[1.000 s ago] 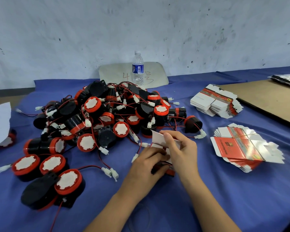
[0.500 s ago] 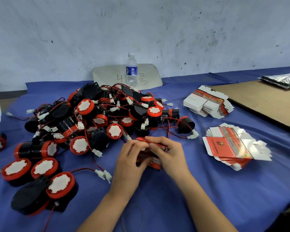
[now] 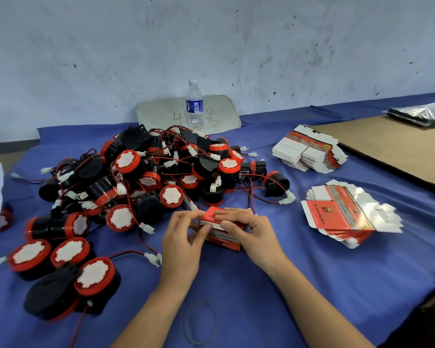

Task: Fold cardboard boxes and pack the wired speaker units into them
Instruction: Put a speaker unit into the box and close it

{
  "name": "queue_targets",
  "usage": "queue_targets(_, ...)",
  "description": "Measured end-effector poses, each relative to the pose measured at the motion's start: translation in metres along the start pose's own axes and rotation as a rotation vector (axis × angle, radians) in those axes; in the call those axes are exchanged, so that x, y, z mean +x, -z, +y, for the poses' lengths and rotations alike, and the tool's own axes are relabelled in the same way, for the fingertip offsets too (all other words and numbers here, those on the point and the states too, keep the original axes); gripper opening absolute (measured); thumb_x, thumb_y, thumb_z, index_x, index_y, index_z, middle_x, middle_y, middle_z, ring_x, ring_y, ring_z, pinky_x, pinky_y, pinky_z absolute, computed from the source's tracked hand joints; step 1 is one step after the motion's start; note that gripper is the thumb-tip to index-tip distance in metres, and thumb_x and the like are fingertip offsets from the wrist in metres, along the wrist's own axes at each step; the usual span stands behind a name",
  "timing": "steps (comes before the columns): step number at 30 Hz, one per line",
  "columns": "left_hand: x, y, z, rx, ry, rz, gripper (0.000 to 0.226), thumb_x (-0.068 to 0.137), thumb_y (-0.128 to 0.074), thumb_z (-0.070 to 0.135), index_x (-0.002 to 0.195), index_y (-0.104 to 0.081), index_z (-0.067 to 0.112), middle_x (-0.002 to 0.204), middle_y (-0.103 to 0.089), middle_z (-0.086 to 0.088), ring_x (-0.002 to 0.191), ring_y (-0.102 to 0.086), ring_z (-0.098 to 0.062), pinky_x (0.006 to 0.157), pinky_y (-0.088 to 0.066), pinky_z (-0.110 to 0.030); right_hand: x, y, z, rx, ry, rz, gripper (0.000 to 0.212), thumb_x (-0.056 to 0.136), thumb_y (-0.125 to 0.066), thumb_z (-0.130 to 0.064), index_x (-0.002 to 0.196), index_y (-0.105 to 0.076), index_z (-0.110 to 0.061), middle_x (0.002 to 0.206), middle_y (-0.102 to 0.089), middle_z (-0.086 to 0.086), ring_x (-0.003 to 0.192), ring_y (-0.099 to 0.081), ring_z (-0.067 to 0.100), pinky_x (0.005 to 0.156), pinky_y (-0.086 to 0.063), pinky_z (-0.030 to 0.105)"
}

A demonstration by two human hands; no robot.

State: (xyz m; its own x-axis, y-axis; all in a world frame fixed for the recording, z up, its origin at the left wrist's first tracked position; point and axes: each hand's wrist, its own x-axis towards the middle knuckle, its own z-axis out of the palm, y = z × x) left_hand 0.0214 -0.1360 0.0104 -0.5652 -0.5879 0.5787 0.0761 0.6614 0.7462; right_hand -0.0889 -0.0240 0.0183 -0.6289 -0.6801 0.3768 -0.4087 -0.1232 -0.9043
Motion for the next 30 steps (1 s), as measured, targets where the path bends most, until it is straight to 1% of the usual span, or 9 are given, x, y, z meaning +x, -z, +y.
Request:
queue_targets(4, 0.001, 0.002, -0.004, 0.001, 0.045, -0.025, 0.025, 0.088, -0.066, 0.003, 0.097, -0.065, 0.026, 0.095, -0.063, 0.007, 0.084, -0.062, -0.006, 0.072, -0.051, -0.019, -0.002, -0.003, 0.004, -0.118, 0.08, 0.035, 0.023, 0.087, -0.067, -0.004, 0.099, -0.075, -0.021, 0.106, -0.071, -0.012, 0.113, -0.056, -0.002, 0.099, -0.043, 0.021)
queue_targets(8, 0.006, 0.002, -0.005, 0.001, 0.011, -0.007, 0.026, 0.088, -0.065, 0.001, 0.094, -0.064, 0.026, 0.088, -0.061, 0.007, 0.062, -0.063, -0.007, 0.062, -0.049, -0.016, -0.002, -0.006, 0.007, -0.238, 0.176, 0.06, 0.021, 0.089, -0.065, -0.004, 0.104, -0.074, -0.016, 0.111, -0.07, -0.009, 0.115, -0.055, -0.002, 0.098, -0.043, 0.018)
queue_targets(12, 0.006, 0.002, -0.007, 0.053, -0.007, -0.012, 0.018, 0.087, -0.066, -0.002, 0.091, -0.067, 0.015, 0.084, -0.06, 0.002, 0.054, -0.06, -0.009, 0.057, -0.047, -0.016, -0.004, -0.006, 0.006, -0.258, 0.155, 0.054, 0.019, 0.088, -0.066, -0.004, 0.102, -0.074, -0.013, 0.11, -0.068, -0.011, 0.116, -0.055, 0.0, 0.098, -0.044, 0.019)
queue_targets(17, 0.005, 0.005, -0.005, 0.068, -0.024, -0.029, 0.015, 0.085, -0.067, -0.004, 0.088, -0.069, 0.01, 0.093, -0.058, 0.003, 0.064, -0.063, -0.009, 0.061, -0.049, -0.014, -0.005, -0.003, 0.005, -0.236, 0.104, -0.002, 0.016, 0.087, -0.069, -0.011, 0.101, -0.076, -0.016, 0.111, -0.068, -0.013, 0.12, -0.052, -0.003, 0.106, -0.04, 0.037)
queue_targets(20, 0.005, 0.004, -0.005, 0.08, -0.018, -0.031, 0.017, 0.084, -0.067, -0.007, 0.088, -0.069, 0.009, 0.097, -0.059, 0.003, 0.075, -0.064, -0.011, 0.066, -0.051, -0.013, -0.005, -0.001, 0.004, -0.245, 0.094, -0.038, 0.02, 0.088, -0.069, -0.011, 0.105, -0.075, -0.019, 0.116, -0.067, -0.011, 0.125, -0.047, -0.005, 0.106, -0.041, 0.036)
queue_targets(22, 0.005, 0.003, -0.005, 0.083, -0.015, -0.04, 0.02, 0.082, -0.066, -0.011, 0.088, -0.069, 0.008, 0.098, -0.06, 0.002, 0.079, -0.065, -0.012, 0.068, -0.053, -0.019, -0.005, 0.001, 0.004, -0.266, 0.109, -0.054, 0.026, 0.088, -0.066, -0.007, 0.109, -0.073, -0.02, 0.121, -0.064, -0.013, 0.132, -0.041, -0.001, 0.11, -0.038, 0.035)
queue_targets(24, 0.004, 0.003, -0.004, 0.093, -0.009, -0.04, 0.021, 0.081, -0.065, -0.013, 0.087, -0.069, 0.007, 0.097, -0.06, 0.0, 0.08, -0.066, -0.013, 0.069, -0.054, -0.023, -0.006, 0.004, 0.004, -0.34, 0.142, -0.088, 0.031, 0.09, -0.063, -0.007, 0.115, -0.07, -0.024, 0.131, -0.056, -0.015, 0.142, -0.027, 0.006, 0.114, -0.031, 0.031)
queue_targets(26, 0.005, 0.003, -0.004, 0.105, -0.018, -0.029, 0.022, 0.079, -0.065, -0.016, 0.085, -0.069, 0.006, 0.096, -0.061, -0.001, 0.078, -0.065, -0.012, 0.069, -0.053, -0.019, -0.009, 0.01, 0.006, -0.495, 0.21, -0.142, 0.036, 0.093, -0.06, -0.013, 0.124, -0.063, -0.032, 0.143, -0.044, -0.017, 0.147, -0.012, 0.01, 0.113, -0.029, 0.029)
queue_targets(30, 0.005, 0.003, -0.005, 0.163, -0.04, -0.033, 0.02, 0.076, -0.065, -0.018, 0.082, -0.069, 0.001, 0.093, -0.06, 0.001, 0.075, -0.058, -0.008, 0.066, -0.049, -0.019, -0.015, 0.014, 0.01, -0.69, 0.218, -0.233, 0.049, 0.095, -0.055, -0.016, 0.135, -0.049, -0.043, 0.152, -0.023, -0.024, 0.148, -0.004, 0.013, 0.11, -0.034, 0.036)
